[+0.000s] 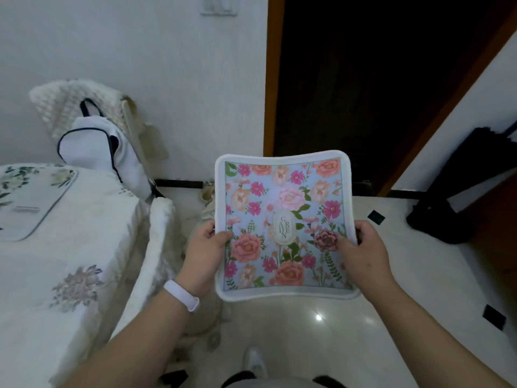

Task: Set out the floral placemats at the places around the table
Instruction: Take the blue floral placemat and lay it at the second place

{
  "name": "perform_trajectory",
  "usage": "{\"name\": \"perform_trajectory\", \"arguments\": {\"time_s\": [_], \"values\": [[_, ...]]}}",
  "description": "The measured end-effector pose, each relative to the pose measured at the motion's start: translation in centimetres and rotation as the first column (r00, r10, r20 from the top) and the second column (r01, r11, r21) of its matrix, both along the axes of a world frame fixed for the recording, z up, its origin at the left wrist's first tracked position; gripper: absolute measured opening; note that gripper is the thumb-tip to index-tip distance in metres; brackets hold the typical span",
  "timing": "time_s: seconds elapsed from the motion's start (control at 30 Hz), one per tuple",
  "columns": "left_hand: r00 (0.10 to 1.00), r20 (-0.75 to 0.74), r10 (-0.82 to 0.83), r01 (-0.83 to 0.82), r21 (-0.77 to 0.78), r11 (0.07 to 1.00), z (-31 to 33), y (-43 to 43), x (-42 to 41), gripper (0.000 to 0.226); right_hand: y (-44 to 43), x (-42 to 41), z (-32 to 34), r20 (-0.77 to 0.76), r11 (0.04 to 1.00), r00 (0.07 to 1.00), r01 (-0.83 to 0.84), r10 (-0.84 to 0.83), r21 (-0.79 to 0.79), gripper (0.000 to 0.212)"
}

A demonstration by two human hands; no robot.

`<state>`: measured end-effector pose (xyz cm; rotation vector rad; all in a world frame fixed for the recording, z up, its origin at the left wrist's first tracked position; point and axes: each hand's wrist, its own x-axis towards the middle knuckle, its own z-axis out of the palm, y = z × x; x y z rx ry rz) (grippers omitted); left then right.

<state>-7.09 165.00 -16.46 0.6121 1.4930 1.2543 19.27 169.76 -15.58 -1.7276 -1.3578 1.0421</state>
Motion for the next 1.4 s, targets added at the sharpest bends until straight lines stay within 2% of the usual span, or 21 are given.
{"name": "perform_trajectory", "arguments": {"time_s": [0.13, 0.27, 0.5, 0.63, 0.8, 0.97, 1.07, 1.2, 1.4], "values": [[0.990, 0.092, 0.103, -0.102, -0.017, 0.995, 0.1, 2.0, -3.1, 0.023, 4.3, -3.8, 0.8, 0.016, 0.995, 0.996, -0.092, 0.091, 0.033, 0.022], [0.955, 0.194, 0.224, -0.215, -0.066, 0.974, 0.0, 4.0, -6.7, 0.026, 9.4, -7.4, 0.4, -0.038, 0.983, 0.982, -0.183, 0.184, 0.016, 0.015], [0.857, 0.181, 0.482, -0.465, -0.129, 0.876, 1.4, 6.4, -12.4, 0.027, 19.5, -16.4, -1.5, -0.163, 0.884, 0.882, -0.459, 0.441, -0.088, 0.012], [0.739, 0.133, 0.660, -0.642, -0.157, 0.750, 2.0, 6.8, -14.2, 0.027, 24.6, -21.8, -1.7, -0.222, 0.768, 0.771, -0.629, 0.597, -0.119, 0.012], [0.536, 0.124, 0.835, -0.811, -0.199, 0.550, 1.6, 6.0, -14.6, 0.024, 28.3, -28.2, -1.5, -0.276, 0.576, 0.597, -0.801, 0.753, -0.162, 0.011], [0.317, 0.069, 0.946, -0.930, -0.173, 0.324, 1.6, 2.2, -13.2, 0.023, 27.4, -34.3, -1.2, -0.273, 0.329, 0.361, -0.931, 0.892, -0.156, 0.012], [0.207, 0.025, 0.978, -0.963, -0.172, 0.209, 1.5, -0.4, -13.0, 0.023, 25.2, -37.4, -1.1, -0.264, 0.216, 0.249, -0.965, 0.932, -0.145, 0.010], [0.089, 0.019, 0.996, -0.982, -0.166, 0.091, 0.8, -3.4, -14.0, 0.028, 21.8, -41.4, -1.7, -0.257, 0.124, 0.160, -0.981, 0.953, -0.149, 0.011], [-0.012, 0.055, 0.998, -0.984, -0.176, -0.003, -1.3, -6.7, -17.5, 0.028, 18.6, -46.0, -2.6, -0.248, 0.091, 0.124, -0.986, 0.961, -0.142, 0.014]]}}
